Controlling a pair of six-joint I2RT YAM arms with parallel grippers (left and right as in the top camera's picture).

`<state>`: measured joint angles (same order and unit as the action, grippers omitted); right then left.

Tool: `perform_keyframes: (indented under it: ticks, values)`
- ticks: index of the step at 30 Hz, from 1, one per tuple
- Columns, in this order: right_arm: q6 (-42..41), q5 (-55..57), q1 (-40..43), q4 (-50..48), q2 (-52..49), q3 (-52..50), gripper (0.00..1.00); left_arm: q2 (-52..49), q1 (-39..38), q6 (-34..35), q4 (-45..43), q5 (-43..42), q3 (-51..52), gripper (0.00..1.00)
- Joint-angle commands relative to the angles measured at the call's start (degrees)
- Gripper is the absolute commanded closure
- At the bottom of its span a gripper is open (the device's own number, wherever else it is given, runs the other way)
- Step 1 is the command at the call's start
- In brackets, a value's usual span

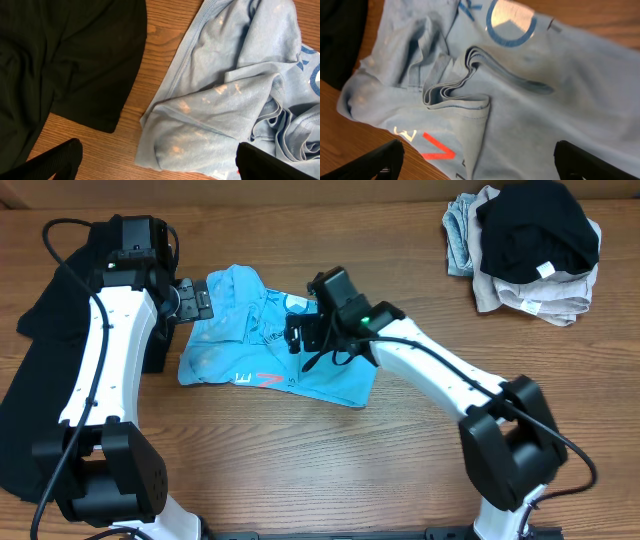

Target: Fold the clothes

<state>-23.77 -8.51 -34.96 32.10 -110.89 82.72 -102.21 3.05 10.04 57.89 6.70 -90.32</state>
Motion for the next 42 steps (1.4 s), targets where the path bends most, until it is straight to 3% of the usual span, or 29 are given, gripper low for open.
perform_keyframes:
  ticks: [1,6,8,27,33,38,40,42]
  values:
    - [2.36,-0.22,0.81,0.28,3.32,0.85,0.07,1.18,0.28,-1.29,0.13,0.31,-1.01,0.00]
    - [5.18,-0.74,-1.25,-3.15,0.52,-0.72,0.40,1.16,0.28,-1.29,0.11,0.31,-1.01,0.00]
    - [6.29,-0.76,-2.45,-4.50,-1.49,-0.81,0.47,1.16,0.28,-1.29,0.04,0.31,-1.01,0.00]
    - [6.01,2.67,-3.56,-8.50,-8.66,-0.81,0.48,1.14,0.31,-1.29,0.09,0.33,-0.98,0.00]
    - [6.01,2.62,-3.56,-9.88,-8.85,-0.92,0.71,1.14,0.31,-1.31,0.17,0.33,-0.92,0.00]
    - [6.01,2.64,-3.56,-10.05,-9.03,-0.92,0.79,1.11,0.31,-1.29,0.13,0.33,-0.92,0.00]
    - [5.99,2.62,-3.56,-10.03,-9.05,-0.92,0.93,1.11,0.31,-1.29,0.15,0.33,-0.92,0.00]
    - [5.97,1.84,-3.63,-10.01,-9.05,-0.92,0.96,1.11,0.31,-1.29,0.15,0.33,-0.92,0.00]
